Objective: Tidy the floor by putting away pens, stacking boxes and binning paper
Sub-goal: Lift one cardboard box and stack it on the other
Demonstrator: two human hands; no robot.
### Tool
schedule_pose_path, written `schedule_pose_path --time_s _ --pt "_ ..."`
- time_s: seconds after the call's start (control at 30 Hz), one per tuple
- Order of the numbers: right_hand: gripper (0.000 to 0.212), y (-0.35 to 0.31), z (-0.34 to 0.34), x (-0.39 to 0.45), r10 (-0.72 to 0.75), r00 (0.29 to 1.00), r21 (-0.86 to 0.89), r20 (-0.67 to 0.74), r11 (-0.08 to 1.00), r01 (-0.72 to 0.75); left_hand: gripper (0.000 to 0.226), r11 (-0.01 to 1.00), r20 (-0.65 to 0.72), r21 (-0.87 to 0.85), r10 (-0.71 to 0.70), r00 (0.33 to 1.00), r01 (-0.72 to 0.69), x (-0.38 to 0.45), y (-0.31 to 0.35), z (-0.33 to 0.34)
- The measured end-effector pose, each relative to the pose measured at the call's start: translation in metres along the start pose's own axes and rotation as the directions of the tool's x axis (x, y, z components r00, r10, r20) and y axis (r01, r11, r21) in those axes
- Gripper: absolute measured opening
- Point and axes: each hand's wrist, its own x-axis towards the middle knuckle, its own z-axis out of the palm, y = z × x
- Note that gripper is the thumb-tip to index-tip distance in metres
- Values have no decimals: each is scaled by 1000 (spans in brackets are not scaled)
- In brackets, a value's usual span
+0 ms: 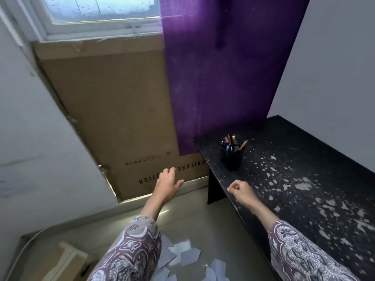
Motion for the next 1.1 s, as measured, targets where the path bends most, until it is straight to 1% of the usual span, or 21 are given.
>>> schedule_pose_path --time_s 0.13,0.17,0.23,0.3,0.43,0.57,0.7,0.87,1.03,1.1 --pt "9 -6 23 -50 -4 998 11 67 1000 3 52 991 51 55 -127 991 124 -53 -41 -19" --pt "14 -7 28 -63 -7 997 -1 81 1000 7 54 988 62 55 -145 988 141 -68 -50 -22" --pt "27 -10 38 -92 -28 996 -22 90 999 30 54 988 67 53 -151 986 147 -101 -66 -28" --pt "32 -14 47 -123 -58 995 -27 76 998 60 53 988 74 48 -150 986 146 -136 -83 -31" --pt "33 -19 69 -180 -93 995 -11 18 996 94 53 989 69 5 -146 987 146 -211 -119 -33" --pt "33 -16 92 -232 -115 993 -7 40 993 115 53 979 76 24 -206 976 205 -284 -161 -30" --pt "35 -7 122 -276 -151 982 -14 111 988 154 54 948 80 -26 -313 946 316 -339 -207 -28" --pt "37 -6 160 -308 -185 958 -37 221 980 198 54 896 73 -86 -431 899 436 -398 -249 -21" --pt "35 -19 195 -320 -196 932 -57 305 973 223 57 817 72 -142 -554 829 558 -443 -284 -16" --pt "36 -27 212 -323 -210 910 -61 358 967 247 57 779 75 -167 -601 795 605 -459 -300 -16"
